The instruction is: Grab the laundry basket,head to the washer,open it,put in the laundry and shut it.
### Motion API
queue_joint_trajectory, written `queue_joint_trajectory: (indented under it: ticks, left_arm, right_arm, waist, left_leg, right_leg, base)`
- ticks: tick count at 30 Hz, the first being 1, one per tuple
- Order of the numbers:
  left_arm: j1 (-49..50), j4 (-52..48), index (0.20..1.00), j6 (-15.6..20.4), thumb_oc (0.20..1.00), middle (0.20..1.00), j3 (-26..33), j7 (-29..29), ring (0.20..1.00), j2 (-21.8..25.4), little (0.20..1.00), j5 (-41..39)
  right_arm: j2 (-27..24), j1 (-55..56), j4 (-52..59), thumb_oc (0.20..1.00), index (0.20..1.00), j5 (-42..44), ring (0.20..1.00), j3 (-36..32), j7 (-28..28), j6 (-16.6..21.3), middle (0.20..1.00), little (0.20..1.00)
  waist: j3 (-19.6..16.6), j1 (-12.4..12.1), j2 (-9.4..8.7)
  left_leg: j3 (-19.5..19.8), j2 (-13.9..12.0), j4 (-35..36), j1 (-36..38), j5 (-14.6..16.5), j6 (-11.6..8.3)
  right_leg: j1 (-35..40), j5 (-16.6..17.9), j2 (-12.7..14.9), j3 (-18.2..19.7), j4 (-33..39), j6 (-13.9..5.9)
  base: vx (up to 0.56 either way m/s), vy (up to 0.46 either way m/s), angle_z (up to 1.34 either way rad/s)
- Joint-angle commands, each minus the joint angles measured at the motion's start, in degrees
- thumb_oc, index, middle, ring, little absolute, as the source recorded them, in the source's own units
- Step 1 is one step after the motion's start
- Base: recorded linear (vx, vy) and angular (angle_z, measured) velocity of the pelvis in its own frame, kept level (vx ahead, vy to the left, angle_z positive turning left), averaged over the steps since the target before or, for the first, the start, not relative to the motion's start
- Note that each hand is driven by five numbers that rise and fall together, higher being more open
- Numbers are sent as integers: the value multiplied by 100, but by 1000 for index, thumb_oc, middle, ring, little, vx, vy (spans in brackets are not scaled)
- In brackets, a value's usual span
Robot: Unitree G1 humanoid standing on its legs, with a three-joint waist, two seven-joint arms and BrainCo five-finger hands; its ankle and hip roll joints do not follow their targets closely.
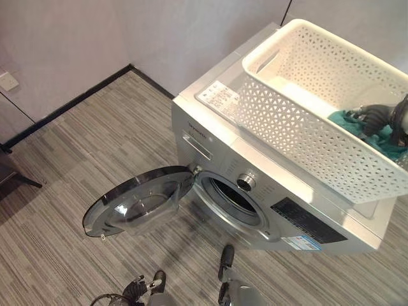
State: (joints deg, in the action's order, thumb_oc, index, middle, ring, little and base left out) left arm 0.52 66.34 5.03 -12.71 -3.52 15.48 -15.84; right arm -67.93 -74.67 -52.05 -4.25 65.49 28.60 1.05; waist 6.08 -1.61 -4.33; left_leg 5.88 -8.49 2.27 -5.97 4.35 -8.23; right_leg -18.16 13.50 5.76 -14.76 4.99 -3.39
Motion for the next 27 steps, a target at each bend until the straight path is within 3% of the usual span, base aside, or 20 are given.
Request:
queue_joint_trajectory:
  ticks: [1, 9, 15, 17, 19, 20, 27]
  left_arm:
    - [-175, -6, 1000, 61, 1000, 1000, -268, -16, 1000, 211, 1000, -76]
    - [-151, 169, 1000, 47, 1000, 1000, -247, -9, 1000, 129, 1000, 14]
    - [-205, 304, 1000, 63, 1000, 1000, -222, 46, 1000, 147, 1000, 105]
    - [-224, 367, 1000, 72, 1000, 1000, -216, 84, 1000, 148, 1000, 128]
    - [-225, 368, 1000, 72, 1000, 1000, -216, 84, 1000, 153, 1000, 128]
    - [-219, 438, 1000, 89, 1000, 1000, -193, 141, 1000, 141, 1000, 248]
    - [-184, 633, 1000, 107, 1000, 1000, 7, 337, 1000, 194, 1000, 454]
  right_arm:
    - [-50, -174, -151, 200, 200, -61, 200, 681, 190, -250, 200, 200]
    - [-41, -235, 72, 200, 200, 525, 200, 389, -85, -120, 200, 200]
    - [4, -302, -521, 200, 200, 927, 200, -386, -695, -36, 200, 200]
    - [43, -380, -946, 200, 200, 1207, 200, -977, -1178, 52, 200, 200]
    - [43, -371, -944, 200, 200, 1206, 200, -988, -1178, 52, 200, 200]
    - [1, -377, -921, 200, 200, 1482, 200, -1655, -1776, 216, 200, 200]
    - [-41, -350, -446, 200, 200, 1592, 200, -2664, -2818, 465, 200, 200]
  waist:
    - [191, -109, -120]
    - [73, -57, -109]
    - [-72, -25, -137]
    - [-139, -31, -139]
    - [-154, -18, -153]
    - [-217, -5, -139]
    - [-381, 18, -161]
  left_leg:
    - [-173, -45, 229, -56, -638, 170]
    - [-224, -14, 247, 73, -550, 189]
    - [-240, 27, 262, 232, -421, 215]
    - [-241, 39, 261, 360, -347, 234]
    - [-230, 55, 259, 334, -361, 240]
    - [-235, 67, 256, 465, -278, 264]
    - [-226, 140, 238, 623, -155, 326]
  right_leg:
    - [79, -940, 60, 202, -587, -277]
    - [212, -950, 63, 240, -546, -301]
    - [375, -972, 110, 238, -528, -330]
    - [492, -993, 116, 244, -548, -338]
    - [474, -985, 133, 237, -545, -343]
    - [583, -1022, 128, 258, -583, -351]
    - [750, -1046, 184, 259, -603, -379]
  base:
    - [0, 0, 0]
    - [2, 3, -1]
    - [13, 9, 0]
    - [21, 17, 1]
    - [35, 27, 2]
    - [51, 34, 0]
    - [37, 26, -1]
